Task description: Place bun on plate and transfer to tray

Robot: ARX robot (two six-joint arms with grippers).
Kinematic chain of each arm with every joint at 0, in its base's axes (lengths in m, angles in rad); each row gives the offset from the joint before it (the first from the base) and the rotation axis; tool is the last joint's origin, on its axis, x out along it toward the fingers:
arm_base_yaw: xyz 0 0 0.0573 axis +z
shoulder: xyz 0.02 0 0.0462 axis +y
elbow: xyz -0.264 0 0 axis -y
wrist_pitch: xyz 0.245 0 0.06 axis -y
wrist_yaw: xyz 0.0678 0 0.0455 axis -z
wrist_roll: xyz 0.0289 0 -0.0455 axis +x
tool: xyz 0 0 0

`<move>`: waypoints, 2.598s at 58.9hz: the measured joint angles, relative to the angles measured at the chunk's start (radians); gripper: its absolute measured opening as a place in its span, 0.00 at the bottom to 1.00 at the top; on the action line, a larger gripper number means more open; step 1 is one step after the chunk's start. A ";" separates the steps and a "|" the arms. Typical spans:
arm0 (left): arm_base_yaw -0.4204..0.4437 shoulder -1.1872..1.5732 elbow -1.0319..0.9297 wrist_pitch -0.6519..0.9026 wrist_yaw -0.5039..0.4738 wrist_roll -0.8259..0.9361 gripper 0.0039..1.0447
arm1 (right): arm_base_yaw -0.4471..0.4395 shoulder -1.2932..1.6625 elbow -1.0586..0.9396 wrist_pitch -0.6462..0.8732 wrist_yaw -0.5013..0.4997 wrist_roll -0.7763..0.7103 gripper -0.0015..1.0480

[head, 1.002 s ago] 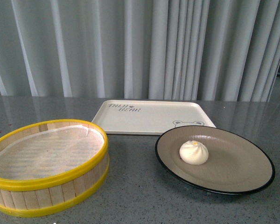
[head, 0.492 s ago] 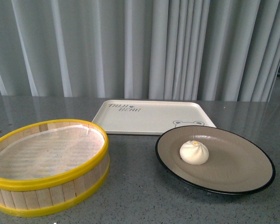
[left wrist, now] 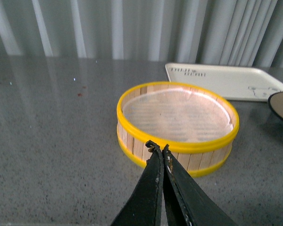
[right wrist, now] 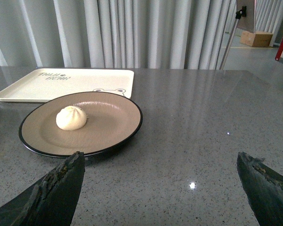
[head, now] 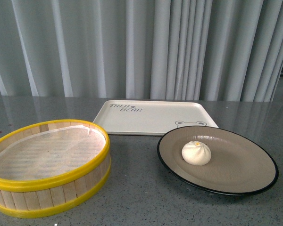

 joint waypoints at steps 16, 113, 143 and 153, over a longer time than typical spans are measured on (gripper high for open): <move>0.000 -0.003 0.000 -0.005 0.000 0.000 0.16 | 0.000 0.000 0.000 0.000 0.000 0.000 0.92; 0.000 -0.003 0.000 -0.005 0.000 0.002 0.94 | 0.228 1.275 0.509 0.140 0.090 -1.148 0.92; 0.000 -0.003 0.000 -0.005 0.000 0.002 0.94 | 0.255 1.550 0.640 0.247 0.040 -1.319 0.92; 0.000 -0.003 0.000 -0.005 0.000 0.002 0.94 | 0.254 1.595 0.682 0.254 0.034 -1.347 0.92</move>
